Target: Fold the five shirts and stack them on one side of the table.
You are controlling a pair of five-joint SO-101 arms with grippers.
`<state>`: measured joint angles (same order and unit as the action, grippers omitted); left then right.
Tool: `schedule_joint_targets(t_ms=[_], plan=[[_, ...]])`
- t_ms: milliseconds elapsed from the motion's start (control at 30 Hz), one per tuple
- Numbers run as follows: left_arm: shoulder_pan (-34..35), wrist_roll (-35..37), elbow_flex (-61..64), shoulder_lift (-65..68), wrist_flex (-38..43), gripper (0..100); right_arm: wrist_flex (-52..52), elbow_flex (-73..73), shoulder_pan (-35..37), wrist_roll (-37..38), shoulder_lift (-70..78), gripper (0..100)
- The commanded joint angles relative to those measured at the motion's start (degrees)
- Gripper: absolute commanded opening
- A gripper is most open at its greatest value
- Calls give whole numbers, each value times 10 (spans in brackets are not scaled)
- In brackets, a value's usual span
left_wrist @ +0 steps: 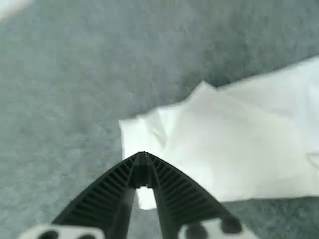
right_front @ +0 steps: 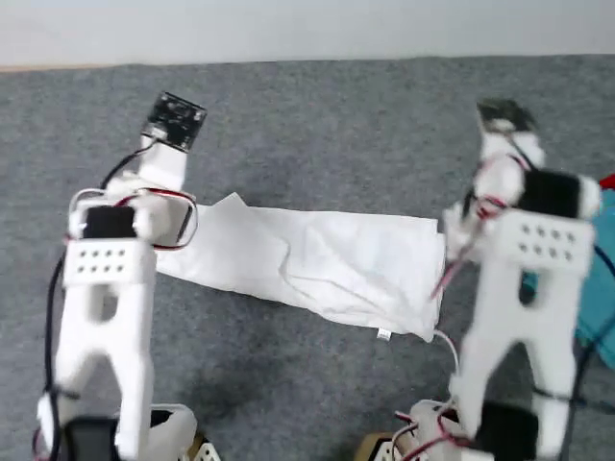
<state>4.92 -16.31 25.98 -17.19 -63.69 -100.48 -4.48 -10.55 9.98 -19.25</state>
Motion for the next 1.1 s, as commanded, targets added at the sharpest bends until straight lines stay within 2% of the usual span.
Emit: schedule_joint_targets(t_ms=[0,200,467,767,1067], plan=[[-7,0,-83,89,-40,6,-19,-59,-62,-6,-94,11],[-34,-10,-235,237,-151,3,-19,-154,-125,-5,-195,11],[-47,-11,-368,394,-214,3,-19,-236,-128,-5,-285,11],[-46,-11,-386,493,-251,3,-19,-237,-128,-4,-343,11],[-15,-42,-382,506,-306,2,-19,-237,-128,-4,-345,11]])
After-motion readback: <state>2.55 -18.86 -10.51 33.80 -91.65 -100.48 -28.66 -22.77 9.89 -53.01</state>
